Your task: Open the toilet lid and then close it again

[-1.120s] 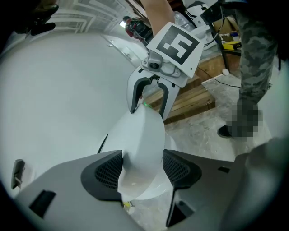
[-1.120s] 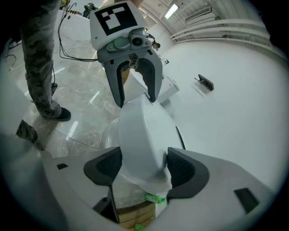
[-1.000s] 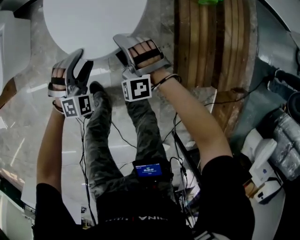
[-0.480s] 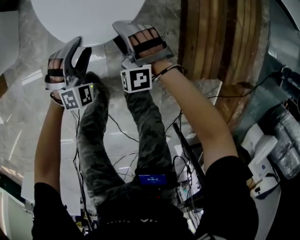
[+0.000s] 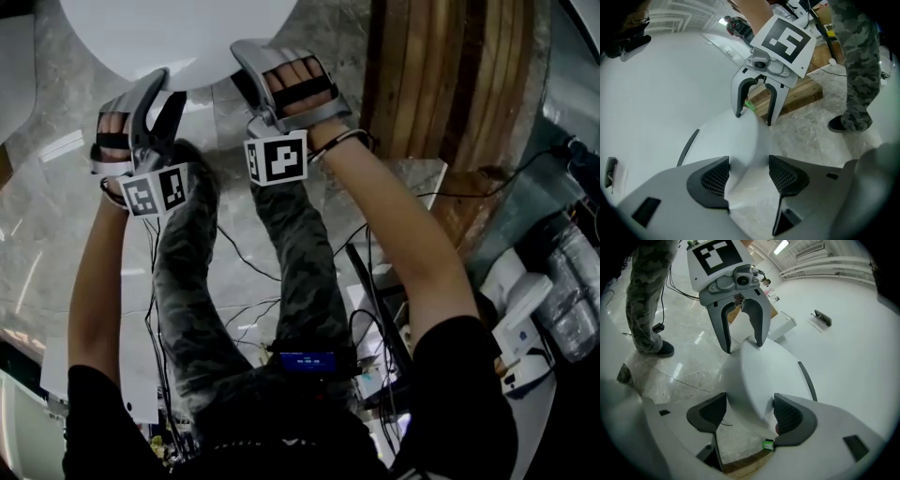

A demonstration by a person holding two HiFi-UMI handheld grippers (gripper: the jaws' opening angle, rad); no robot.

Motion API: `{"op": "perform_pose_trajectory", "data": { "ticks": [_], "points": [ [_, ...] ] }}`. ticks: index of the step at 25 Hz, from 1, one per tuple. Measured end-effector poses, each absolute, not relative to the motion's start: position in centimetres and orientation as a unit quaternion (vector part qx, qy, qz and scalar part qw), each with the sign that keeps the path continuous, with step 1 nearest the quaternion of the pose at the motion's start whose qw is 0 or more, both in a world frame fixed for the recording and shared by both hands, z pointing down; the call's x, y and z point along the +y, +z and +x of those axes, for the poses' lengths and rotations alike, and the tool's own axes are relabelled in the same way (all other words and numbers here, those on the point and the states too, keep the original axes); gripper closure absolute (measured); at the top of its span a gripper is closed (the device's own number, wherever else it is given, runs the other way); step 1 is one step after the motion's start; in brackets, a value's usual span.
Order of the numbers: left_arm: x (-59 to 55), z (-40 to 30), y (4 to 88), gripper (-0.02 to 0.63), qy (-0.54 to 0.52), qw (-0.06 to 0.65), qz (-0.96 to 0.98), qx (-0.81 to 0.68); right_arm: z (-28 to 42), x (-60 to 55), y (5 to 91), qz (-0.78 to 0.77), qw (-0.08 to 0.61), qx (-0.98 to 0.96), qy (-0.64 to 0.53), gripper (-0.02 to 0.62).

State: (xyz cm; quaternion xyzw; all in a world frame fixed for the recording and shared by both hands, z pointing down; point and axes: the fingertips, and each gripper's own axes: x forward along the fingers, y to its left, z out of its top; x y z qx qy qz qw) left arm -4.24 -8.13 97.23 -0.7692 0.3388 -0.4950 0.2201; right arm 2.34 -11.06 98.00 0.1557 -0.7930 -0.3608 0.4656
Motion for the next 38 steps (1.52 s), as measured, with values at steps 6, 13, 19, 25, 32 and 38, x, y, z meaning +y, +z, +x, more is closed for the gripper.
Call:
{"op": "perform_pose_trajectory", "data": {
  "ticks": [6,13,19,25,32,38],
  "points": [
    [-8.0,-4.1,96.1,0.379,-0.514,0.172,-0.775,0.325,2.6,-10.9,96.6,0.146,0.494,-0.799,-0.31,0.307],
    [-7.0,-4.3,93.7,0.521,-0.528,0.084,-0.796,0.282,3.6,-10.2,93.8,0.13,0.529,-0.807,-0.228,0.478],
    [-6.2,-5.7,89.8,0.597,-0.533,0.018,-0.789,0.305,7.1,-10.4,89.9,0.19,0.553,-0.797,-0.152,0.58],
    [-5.2,-5.4,82.8,0.597,-0.516,-0.022,-0.791,0.327,8.5,-9.9,82.6,0.233,0.548,-0.798,-0.096,0.581],
    [-7.7,-4.2,69.5,0.597,-0.45,-0.019,-0.816,0.362,9.3,-11.5,70.2,0.287,0.5,-0.816,-0.045,0.581],
    [-9.8,-4.6,56.6,0.597,-0.379,0.001,-0.831,0.407,8.6,-12.6,58.3,0.335,0.424,-0.841,-0.009,0.582]
  ]
}}
